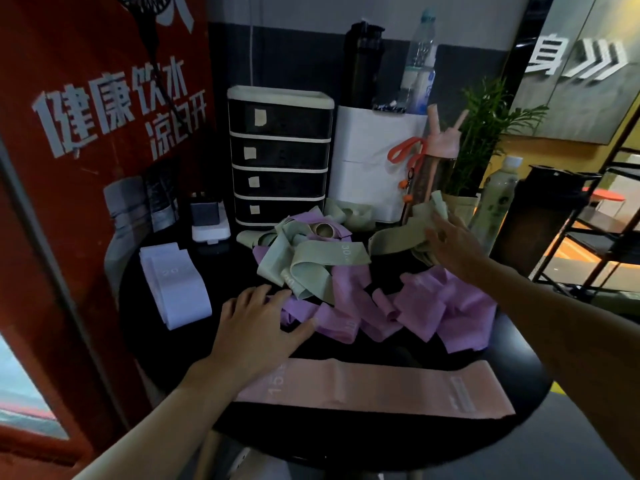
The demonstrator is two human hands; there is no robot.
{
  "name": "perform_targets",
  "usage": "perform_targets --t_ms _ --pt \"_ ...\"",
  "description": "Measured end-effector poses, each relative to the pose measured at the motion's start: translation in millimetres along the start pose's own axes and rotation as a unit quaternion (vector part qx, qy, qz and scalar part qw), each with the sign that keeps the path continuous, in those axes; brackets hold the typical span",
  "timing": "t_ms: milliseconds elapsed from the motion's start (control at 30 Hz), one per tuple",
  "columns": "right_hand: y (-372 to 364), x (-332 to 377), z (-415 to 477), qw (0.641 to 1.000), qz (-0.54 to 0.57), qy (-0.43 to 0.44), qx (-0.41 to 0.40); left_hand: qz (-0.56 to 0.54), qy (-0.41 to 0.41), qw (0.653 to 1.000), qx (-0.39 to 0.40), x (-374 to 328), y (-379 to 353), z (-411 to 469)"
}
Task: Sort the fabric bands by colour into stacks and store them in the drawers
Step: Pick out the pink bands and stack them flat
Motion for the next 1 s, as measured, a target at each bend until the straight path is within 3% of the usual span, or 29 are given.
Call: perform_targets --t_ms 500,767,900,1000 --pt "1 31 -34 0.995 -0.009 0.081 0.065 -0.033 -0.002 0.999 0.003 -2 5 -3" --pt "15 36 -110 0.988 0.019 0.133 0.074 -0.141 -0.028 0.986 -0.083 -15 45 -9" --pt "26 28 -150 0.987 0.035 0.141 0.072 -0.136 -0.063 0.981 -0.123 -25 76 -21" --pt "32 20 -177 0.988 0.052 0.124 0.080 -0.151 -0.068 0.983 -0.081 -17 75 -33"
Point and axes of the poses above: each hand's wrist, its own z-axis towards the middle knuckle, its own y-axis out of the back of the hand, x = y × z, the point moved 9 cm from there along z, towards the middle knuckle, and after that the axes turned 5 degrees about -z, right-handed, at the moved point
